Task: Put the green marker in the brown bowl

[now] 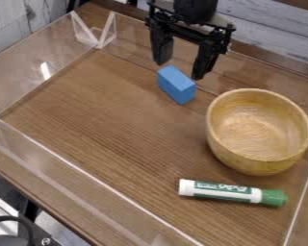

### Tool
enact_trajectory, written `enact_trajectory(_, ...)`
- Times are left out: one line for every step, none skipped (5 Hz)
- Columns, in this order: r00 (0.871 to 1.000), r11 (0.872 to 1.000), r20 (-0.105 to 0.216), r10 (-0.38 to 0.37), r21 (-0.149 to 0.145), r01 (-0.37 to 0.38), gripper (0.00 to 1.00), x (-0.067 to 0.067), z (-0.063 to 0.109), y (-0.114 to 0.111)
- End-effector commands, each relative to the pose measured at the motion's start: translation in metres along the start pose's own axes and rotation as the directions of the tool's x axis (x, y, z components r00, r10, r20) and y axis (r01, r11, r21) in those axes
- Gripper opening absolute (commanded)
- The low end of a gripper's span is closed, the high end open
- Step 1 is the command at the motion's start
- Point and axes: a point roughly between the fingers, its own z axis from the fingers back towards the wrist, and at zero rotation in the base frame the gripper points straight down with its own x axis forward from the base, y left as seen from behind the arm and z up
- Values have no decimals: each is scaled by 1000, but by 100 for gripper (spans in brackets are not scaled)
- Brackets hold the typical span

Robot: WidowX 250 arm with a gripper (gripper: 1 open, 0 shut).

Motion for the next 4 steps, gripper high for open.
enact_trajectory(997, 997, -8, -82, 0, 82, 100, -9, -3, -9)
enact_trajectory(962, 962, 16, -273, 6, 273, 100, -29, -2, -31)
enact_trajectory(887, 888, 36, -460, 20, 459, 100, -47, -2, -51)
enact_trajectory(843, 843, 37, -537, 21, 537, 100, -52, -6, -60)
